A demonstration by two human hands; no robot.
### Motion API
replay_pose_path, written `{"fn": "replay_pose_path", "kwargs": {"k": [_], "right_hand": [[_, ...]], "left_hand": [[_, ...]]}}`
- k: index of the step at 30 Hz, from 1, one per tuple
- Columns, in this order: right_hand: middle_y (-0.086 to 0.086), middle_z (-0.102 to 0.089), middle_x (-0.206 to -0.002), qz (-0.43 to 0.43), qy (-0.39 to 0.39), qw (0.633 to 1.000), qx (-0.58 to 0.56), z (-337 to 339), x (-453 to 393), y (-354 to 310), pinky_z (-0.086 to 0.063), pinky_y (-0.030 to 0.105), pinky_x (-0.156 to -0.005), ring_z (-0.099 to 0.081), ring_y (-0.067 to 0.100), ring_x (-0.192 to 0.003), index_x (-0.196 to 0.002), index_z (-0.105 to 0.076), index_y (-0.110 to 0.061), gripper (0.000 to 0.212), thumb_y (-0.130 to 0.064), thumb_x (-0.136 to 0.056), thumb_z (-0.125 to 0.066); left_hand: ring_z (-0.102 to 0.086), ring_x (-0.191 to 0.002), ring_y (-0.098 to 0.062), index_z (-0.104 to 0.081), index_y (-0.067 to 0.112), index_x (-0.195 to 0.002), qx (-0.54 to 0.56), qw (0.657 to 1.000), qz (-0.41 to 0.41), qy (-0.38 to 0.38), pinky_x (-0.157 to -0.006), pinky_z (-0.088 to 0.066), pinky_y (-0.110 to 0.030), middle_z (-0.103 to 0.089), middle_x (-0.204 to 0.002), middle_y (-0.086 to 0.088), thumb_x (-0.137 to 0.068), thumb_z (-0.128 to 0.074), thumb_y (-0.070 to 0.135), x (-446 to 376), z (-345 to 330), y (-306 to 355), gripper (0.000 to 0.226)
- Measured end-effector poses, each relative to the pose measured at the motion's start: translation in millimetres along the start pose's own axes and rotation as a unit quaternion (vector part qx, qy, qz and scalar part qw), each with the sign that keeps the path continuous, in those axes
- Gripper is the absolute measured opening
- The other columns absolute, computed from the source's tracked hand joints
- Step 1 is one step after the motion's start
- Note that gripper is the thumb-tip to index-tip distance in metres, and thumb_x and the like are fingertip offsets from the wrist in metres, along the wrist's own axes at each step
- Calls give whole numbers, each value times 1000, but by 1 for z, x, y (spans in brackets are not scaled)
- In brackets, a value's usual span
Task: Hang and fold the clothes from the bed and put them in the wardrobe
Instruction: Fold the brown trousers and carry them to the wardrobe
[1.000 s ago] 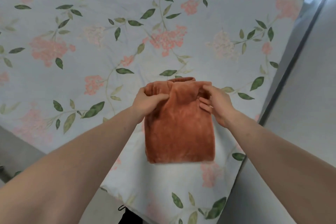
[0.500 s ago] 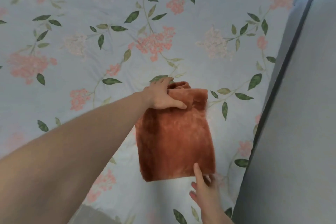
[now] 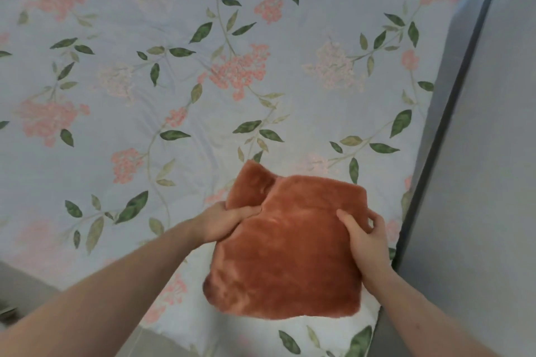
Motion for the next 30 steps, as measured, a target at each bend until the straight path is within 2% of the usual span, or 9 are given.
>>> {"fn": "replay_pose_path", "kwargs": {"k": [2, 4, 6, 8, 13, 17, 21, 26, 30], "right_hand": [[-4, -57, -131, 29, -18, 997, 69, 1, 0, -1, -53, 44, -98, -62, 20, -114, -140, -36, -37, 76, -53, -80, -80], [-7, -54, -136, 41, -44, 989, 133, 0, 0, 8, -50, 45, -105, -59, 19, -119, -145, -32, -38, 90, -61, -73, -81], [-10, -56, -132, 33, -63, 982, 176, -2, -3, 21, -50, 46, -106, -60, 18, -117, -145, -32, -39, 102, -70, -63, -83], [-12, -59, -129, 34, -69, 978, 192, -3, -8, 27, -51, 47, -104, -62, 17, -115, -145, -34, -39, 104, -73, -60, -83], [-8, -68, -120, 4, -99, 987, 125, 0, -19, 28, -55, 47, -99, -68, 18, -107, -135, -53, -38, 72, -57, -73, -84], [-6, -73, -112, -7, -118, 990, 82, 3, 0, 17, -59, 36, -82, -72, 18, -100, -125, -62, -36, 53, -50, -78, -82], [-4, -76, -109, -11, -121, 992, 45, 20, 41, 2, -60, 32, -75, -75, 18, -95, -125, -64, -32, 51, -42, -79, -84], [-1, -78, -107, -29, -146, 988, 47, 52, 113, -30, -61, 42, -86, -76, 21, -95, -122, -66, -30, 49, -41, -79, -85], [-2, -78, -107, -12, -178, 982, 69, 72, 175, -59, -61, 41, -87, -76, 19, -96, -122, -67, -27, 46, -41, -81, -83]], "left_hand": [[-67, -102, -9, -63, 32, -117, -1, 1000, 16, 12, -95, -51, -28, -70, -114, 11, -72, -74, 75, 2, -11, -25, 63], [-64, -103, -8, -49, 26, -126, 35, 996, 3, 80, -93, -48, -27, -64, -116, 12, -70, -78, 71, 3, -13, -31, 77], [-60, -103, -1, -38, 28, -134, 96, 984, -45, 143, -92, -44, -25, -57, -117, 19, -77, -79, 59, 6, -15, -21, 77], [-58, -112, -4, -34, 33, -142, 140, 975, -74, 159, -98, -40, -26, -53, -125, 19, -83, -71, 62, 6, -22, -10, 75], [-58, -107, -10, -41, 31, -131, 192, 973, -12, 125, -95, -41, -30, -58, -121, 11, -91, -59, 63, -5, -30, -15, 55], [-68, -111, -16, -57, 30, -134, 240, 969, -8, 53, -104, -49, -39, -69, -125, 4, -77, -61, 75, 10, -36, -12, 73], [-70, -112, -23, -61, 28, -133, 306, 952, -26, 6, -103, -52, -47, -71, -125, -3, -78, -74, 64, 79, -50, 5, 67], [-72, -103, -14, -28, 31, -142, 272, 961, -44, 39, -90, -58, -37, -61, -128, 3, -73, -88, 38, 190, -50, 23, 92], [-67, -105, -7, -33, 29, -142, 238, 966, -55, 89, -78, -53, -22, -60, -129, 9, -91, -73, 29, 270, -50, 36, 65]]}}
Point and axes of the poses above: each hand's wrist, its own x-axis away from the middle knuckle, its own z-axis out of the back of the hand, y = z × x, the point moved 7 cm from there along -x, towards the middle knuckle
